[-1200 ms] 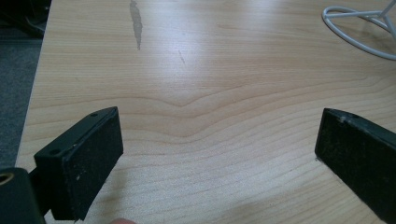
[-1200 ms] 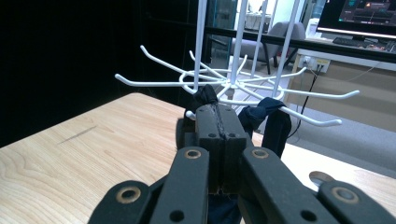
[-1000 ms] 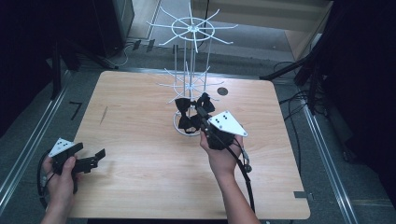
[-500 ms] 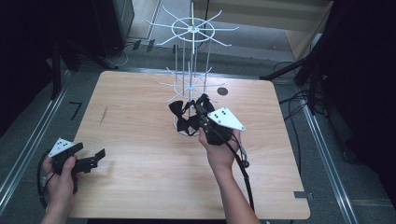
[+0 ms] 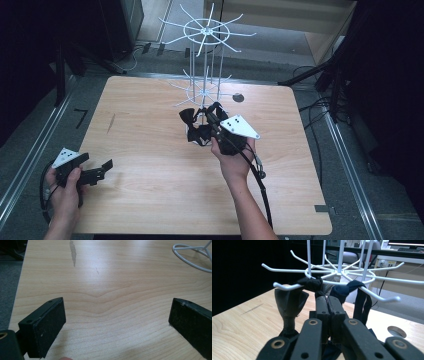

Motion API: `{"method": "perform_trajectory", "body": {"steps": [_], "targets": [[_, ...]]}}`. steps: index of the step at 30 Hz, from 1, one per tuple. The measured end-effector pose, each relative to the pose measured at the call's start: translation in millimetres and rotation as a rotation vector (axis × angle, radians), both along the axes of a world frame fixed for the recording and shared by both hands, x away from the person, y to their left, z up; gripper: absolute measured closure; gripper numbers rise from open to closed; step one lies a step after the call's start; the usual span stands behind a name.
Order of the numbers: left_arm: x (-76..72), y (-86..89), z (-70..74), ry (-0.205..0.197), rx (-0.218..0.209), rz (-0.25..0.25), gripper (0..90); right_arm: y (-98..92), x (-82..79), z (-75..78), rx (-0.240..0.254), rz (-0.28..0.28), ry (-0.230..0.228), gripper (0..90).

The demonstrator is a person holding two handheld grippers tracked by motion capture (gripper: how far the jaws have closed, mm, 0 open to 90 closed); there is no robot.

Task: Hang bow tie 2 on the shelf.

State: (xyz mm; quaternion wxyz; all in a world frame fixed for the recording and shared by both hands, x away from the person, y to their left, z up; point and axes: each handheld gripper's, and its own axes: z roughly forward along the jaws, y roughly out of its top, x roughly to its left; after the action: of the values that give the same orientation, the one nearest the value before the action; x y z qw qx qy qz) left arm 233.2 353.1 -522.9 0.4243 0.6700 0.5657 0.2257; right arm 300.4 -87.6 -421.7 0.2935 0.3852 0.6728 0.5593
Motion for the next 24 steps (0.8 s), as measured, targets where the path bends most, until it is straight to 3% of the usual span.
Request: {"method": "perform_trajectory", "body": {"steps": [18, 24], "targets": [[0.0, -0.4, 0.0, -0.001, 0.001, 0.001, 1.4, -15.1, -2.2, -10.8, 0.011, 0.059, 0.034, 49.2], [0.1, -0.4, -0.1, 0.0, 0.003, 0.001, 1.4, -23.2, -4.1, -14.4, 0.009, 0.068, 0.044, 46.8]]}}
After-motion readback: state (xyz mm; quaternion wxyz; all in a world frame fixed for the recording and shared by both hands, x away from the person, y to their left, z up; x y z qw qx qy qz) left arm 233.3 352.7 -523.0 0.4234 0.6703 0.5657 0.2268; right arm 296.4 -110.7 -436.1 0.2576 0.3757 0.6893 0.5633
